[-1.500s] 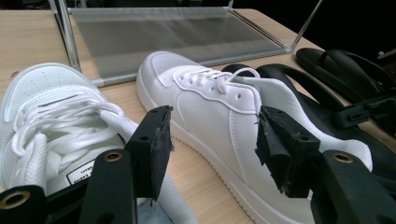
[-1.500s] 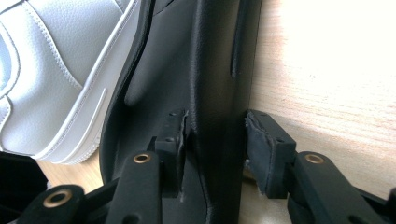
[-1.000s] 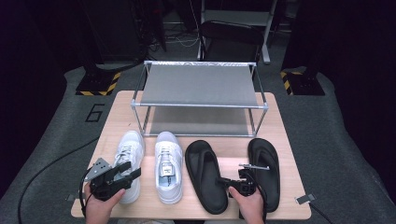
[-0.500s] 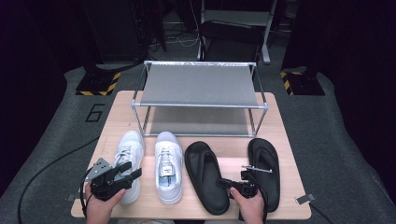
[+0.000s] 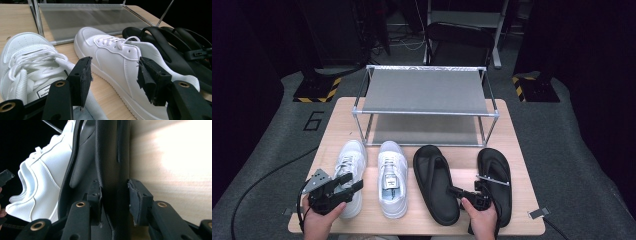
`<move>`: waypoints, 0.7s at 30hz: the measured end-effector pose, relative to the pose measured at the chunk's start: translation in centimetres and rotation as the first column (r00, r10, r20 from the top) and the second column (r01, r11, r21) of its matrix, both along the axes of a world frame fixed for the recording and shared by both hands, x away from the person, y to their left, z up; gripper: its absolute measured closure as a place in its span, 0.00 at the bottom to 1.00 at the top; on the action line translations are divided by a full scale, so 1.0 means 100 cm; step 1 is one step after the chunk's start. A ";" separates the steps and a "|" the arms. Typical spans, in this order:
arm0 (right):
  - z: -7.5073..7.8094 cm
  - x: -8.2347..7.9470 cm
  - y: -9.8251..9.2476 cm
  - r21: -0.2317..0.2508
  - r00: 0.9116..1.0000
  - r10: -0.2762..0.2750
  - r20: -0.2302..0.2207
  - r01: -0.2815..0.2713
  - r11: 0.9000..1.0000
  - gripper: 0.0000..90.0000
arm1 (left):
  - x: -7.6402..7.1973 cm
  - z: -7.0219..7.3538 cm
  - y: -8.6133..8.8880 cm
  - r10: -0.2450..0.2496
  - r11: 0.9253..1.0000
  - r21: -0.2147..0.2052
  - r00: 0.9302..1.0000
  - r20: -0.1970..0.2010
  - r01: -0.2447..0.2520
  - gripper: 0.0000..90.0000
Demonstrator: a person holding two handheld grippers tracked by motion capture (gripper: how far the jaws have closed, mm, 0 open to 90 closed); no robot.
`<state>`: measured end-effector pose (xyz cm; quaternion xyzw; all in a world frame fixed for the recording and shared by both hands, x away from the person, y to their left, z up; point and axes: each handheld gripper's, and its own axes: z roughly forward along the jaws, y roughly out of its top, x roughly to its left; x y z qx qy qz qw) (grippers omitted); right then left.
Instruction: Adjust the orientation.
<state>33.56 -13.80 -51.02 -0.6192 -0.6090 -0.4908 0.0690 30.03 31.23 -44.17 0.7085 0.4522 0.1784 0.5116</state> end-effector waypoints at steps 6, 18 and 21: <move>0.009 0.002 -0.002 -0.006 1.000 -0.027 0.016 0.027 1.000 0.72 | 0.000 0.003 0.001 0.007 1.000 -0.003 1.000 0.017 -0.007 0.49; 0.025 0.014 -0.004 0.000 0.998 -0.053 0.032 0.053 0.999 0.72 | 0.001 0.002 0.004 0.002 1.000 -0.009 1.000 0.008 -0.002 0.49; 0.026 0.017 -0.004 -0.005 0.998 -0.049 0.032 0.050 0.999 0.72 | 0.001 0.002 0.004 0.011 1.000 -0.012 1.000 0.018 -0.011 0.49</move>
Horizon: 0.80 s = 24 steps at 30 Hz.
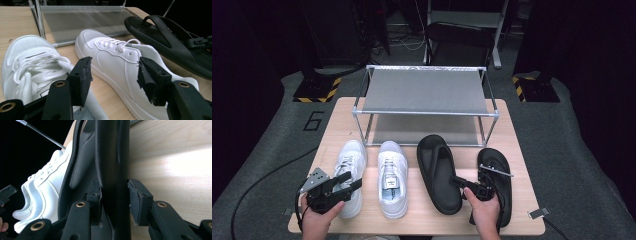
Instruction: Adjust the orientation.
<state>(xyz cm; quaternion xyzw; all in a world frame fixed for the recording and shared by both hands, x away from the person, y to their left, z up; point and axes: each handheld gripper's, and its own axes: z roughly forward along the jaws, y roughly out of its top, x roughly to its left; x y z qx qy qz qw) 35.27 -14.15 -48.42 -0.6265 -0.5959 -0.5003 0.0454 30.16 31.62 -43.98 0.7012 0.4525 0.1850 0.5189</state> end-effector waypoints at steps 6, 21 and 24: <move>0.005 0.011 0.004 -0.008 1.000 0.004 -0.005 -0.004 1.000 0.72 | -0.001 -0.001 0.002 0.003 1.000 -0.004 1.000 -0.001 -0.003 0.49; 0.005 0.046 0.016 0.003 0.999 -0.036 -0.021 0.036 0.999 0.72 | -0.001 -0.002 0.009 0.016 1.000 -0.007 1.000 -0.007 -0.016 0.49; 0.005 0.049 0.019 0.000 0.999 -0.037 -0.007 0.037 0.999 0.72 | -0.001 -0.002 0.009 0.011 1.000 -0.006 1.000 -0.013 -0.011 0.49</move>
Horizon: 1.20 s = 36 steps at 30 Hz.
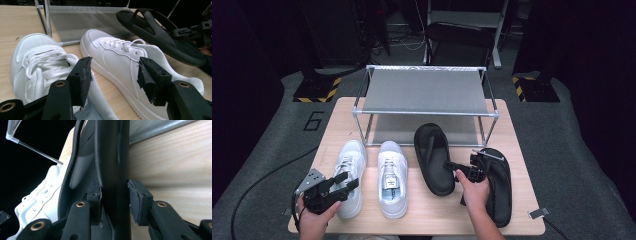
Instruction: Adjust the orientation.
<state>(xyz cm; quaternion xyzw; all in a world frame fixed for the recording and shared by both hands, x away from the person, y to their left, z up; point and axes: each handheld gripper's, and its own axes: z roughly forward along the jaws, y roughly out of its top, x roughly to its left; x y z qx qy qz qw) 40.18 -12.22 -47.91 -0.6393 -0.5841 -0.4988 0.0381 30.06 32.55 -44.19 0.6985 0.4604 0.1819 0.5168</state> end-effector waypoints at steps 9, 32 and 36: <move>0.000 0.015 0.012 0.001 1.000 -0.025 -0.007 0.025 1.000 0.72 | 0.000 -0.001 0.001 0.002 1.000 0.002 1.000 0.001 -0.002 0.49; -0.011 0.055 0.030 0.023 0.994 -0.106 -0.039 0.107 0.994 0.72 | -0.003 -0.002 0.012 0.017 1.000 0.002 1.000 -0.007 -0.017 0.49; -0.011 0.063 0.030 -0.001 0.994 -0.106 -0.030 0.106 0.994 0.72 | -0.003 -0.002 0.013 0.033 0.999 -0.006 0.999 0.005 -0.033 0.49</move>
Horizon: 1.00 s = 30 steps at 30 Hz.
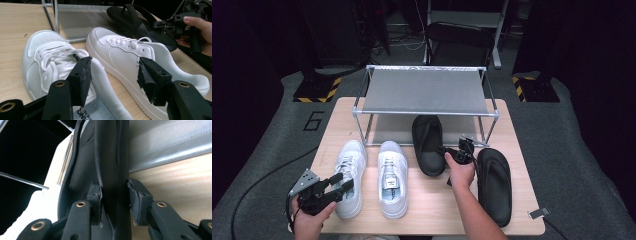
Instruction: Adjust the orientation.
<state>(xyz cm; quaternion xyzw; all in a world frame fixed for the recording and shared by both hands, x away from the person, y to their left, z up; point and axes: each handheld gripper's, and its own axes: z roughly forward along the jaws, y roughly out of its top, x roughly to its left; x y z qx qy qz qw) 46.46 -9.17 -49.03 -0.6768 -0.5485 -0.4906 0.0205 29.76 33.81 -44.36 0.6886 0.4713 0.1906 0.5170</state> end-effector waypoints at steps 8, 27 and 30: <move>0.010 0.015 0.009 -0.026 1.000 -0.004 0.010 0.004 1.000 0.72 | 0.000 0.001 0.004 -0.005 1.000 0.005 1.000 -0.008 0.005 0.49; -0.002 0.060 0.026 0.012 0.998 -0.064 0.007 0.064 0.998 0.72 | -0.014 -0.002 0.013 0.011 1.000 0.003 1.000 -0.029 -0.011 0.49; -0.004 0.066 0.027 0.012 0.998 -0.067 -0.002 0.067 0.998 0.72 | -0.015 -0.002 0.015 0.012 1.000 0.010 1.000 -0.026 -0.012 0.49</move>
